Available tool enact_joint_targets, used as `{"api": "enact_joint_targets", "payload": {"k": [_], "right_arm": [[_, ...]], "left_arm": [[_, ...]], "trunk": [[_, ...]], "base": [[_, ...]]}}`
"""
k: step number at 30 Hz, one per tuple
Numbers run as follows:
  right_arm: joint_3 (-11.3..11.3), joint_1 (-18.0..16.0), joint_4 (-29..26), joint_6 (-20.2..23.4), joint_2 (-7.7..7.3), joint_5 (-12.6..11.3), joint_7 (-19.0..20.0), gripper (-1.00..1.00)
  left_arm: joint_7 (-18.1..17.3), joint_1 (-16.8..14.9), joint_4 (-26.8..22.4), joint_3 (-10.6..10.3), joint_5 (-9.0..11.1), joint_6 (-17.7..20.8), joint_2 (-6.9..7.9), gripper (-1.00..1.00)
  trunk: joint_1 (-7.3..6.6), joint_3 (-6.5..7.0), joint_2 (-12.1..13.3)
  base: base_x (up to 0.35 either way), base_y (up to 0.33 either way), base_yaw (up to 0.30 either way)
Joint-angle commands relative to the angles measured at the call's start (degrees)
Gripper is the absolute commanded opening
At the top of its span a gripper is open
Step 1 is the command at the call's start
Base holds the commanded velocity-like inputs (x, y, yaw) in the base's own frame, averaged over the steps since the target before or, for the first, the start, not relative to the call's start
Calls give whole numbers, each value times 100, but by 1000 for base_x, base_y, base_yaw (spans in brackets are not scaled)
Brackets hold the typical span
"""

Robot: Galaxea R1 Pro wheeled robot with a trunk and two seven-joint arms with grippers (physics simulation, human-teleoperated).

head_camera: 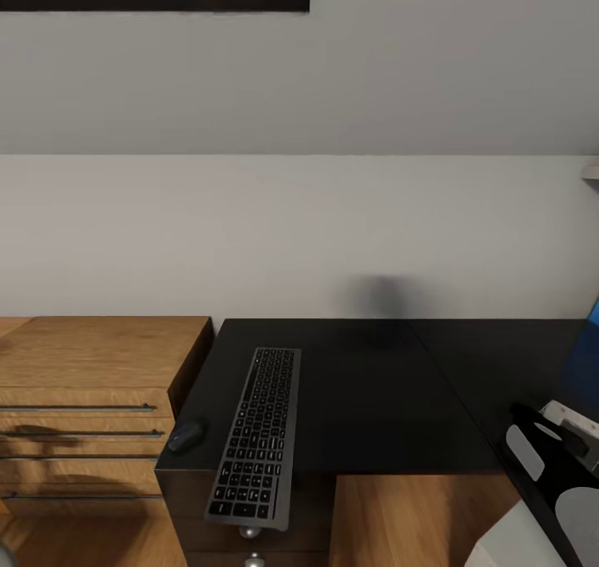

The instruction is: In the bedroom, organize the workspace by keeping the computer under the desk, ensuring the monitor is on the desk, placing the keyboard on the desk next to the monitor, placing the mouse on the desk next to the keyboard, moving the folder from the swivel chair onto the desk next to the mouse, stacking the notebook on top of the folder with the pen on top of the notebook, and positioning the swivel chair next to the desk.

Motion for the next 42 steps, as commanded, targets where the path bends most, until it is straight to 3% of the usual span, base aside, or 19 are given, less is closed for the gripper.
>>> {"api": "enact_joint_targets", "payload": {"k": [1,16,25,42], "right_arm": [[9,-1,-8,-11,-1,-56,-17,100],[9,-3,20,-10,-11,-50,-23,100],[-24,-3,72,34,-251,-73,-47,100],[-67,-3,214,50,-450,-96,-78,100]], "left_arm": [[39,-2,-7,-42,60,-28,9,100],[45,-2,97,-42,59,-29,9,100],[47,-2,106,-42,60,-28,9,100],[44,-2,107,-42,54,-31,9,100]], "trunk": [[0,-5,-3],[0,-5,-3],[0,-5,-3],[0,-5,-3]], "base": [[37,2,0],[97,1,0],[6,0,0],[0,0,0]]}}
